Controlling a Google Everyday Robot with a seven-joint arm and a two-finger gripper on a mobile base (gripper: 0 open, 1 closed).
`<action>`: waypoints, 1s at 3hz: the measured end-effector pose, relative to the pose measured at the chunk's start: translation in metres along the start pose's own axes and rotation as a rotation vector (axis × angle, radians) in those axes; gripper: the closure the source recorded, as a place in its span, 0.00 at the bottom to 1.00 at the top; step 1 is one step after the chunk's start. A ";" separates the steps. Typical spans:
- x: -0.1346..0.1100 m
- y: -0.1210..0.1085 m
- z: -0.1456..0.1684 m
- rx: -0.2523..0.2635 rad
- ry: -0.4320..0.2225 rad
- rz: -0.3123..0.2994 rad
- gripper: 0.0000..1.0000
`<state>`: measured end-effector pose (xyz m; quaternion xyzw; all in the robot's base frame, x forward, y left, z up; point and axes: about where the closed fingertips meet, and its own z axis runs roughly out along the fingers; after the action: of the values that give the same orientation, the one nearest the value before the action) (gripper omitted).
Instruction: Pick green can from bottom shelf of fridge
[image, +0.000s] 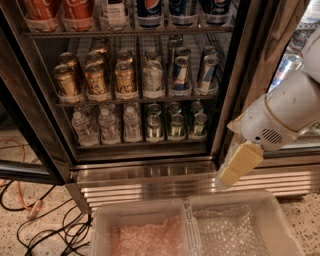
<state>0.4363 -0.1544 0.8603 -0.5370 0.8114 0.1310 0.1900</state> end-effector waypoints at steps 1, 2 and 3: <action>0.006 0.009 0.044 -0.040 -0.031 0.072 0.00; 0.002 0.013 0.091 -0.057 -0.106 0.129 0.00; -0.005 0.014 0.133 -0.065 -0.213 0.199 0.00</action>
Offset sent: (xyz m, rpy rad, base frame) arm 0.0138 0.0699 -0.1280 0.2519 0.0561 -0.1562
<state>0.4477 -0.0893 0.7434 -0.4430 0.8312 0.2315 0.2436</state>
